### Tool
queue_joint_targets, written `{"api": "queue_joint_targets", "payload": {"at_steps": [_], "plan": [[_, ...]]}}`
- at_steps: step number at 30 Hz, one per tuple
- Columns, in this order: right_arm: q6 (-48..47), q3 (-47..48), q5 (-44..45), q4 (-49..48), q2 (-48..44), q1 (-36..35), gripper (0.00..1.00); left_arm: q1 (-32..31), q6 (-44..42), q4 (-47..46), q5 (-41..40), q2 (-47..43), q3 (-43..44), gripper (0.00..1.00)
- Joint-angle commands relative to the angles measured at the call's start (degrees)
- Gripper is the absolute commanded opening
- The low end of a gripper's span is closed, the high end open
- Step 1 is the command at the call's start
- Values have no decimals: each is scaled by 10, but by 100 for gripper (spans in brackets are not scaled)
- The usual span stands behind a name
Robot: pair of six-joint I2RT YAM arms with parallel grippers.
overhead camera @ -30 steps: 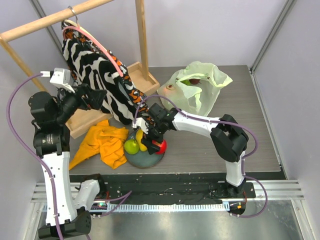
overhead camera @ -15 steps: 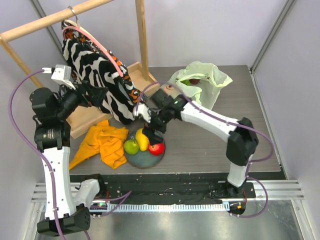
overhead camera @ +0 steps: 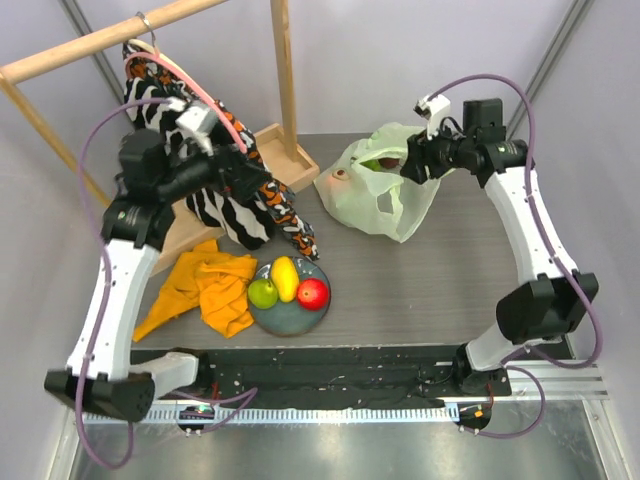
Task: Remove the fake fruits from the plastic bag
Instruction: Adjust the plastic bag at the center of the board.
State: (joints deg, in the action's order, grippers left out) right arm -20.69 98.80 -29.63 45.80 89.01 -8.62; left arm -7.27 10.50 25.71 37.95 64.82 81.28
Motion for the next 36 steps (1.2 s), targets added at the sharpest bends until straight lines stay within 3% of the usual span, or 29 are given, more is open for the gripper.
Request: {"api": "queue_joint_targets", "payload": {"at_steps": [1,6,9,14,22,24,28,31,32,34,36], "plan": [[12,-65,4,-59,50,18,54,-111,-103,58,-16,86,84,94],[46,-56,-16,-91,103,24,46,-280,-185,100,-55,228,148,94],[74,-45,-30,-94,112,33,45,-324,-147,60,-59,303,184,94],[156,-58,-80,-113,95,69,46,-368,-77,-5,-42,408,258,94],[240,-121,-125,-140,62,113,48,-420,-23,-68,-235,477,260,98],[246,-131,-128,-147,55,113,48,-421,-10,-85,-249,493,267,98],[252,-140,-118,-163,42,113,51,-430,-8,-71,-320,567,337,97],[240,-143,-101,-174,46,113,50,-432,-29,-63,-375,594,339,65],[238,-152,-90,-180,51,112,50,-431,-36,-59,-390,575,330,39],[232,-158,-78,-191,63,109,49,-431,-42,-44,-396,538,302,1],[223,-158,-73,-197,91,104,48,-421,-33,-37,-367,467,233,0]]}}
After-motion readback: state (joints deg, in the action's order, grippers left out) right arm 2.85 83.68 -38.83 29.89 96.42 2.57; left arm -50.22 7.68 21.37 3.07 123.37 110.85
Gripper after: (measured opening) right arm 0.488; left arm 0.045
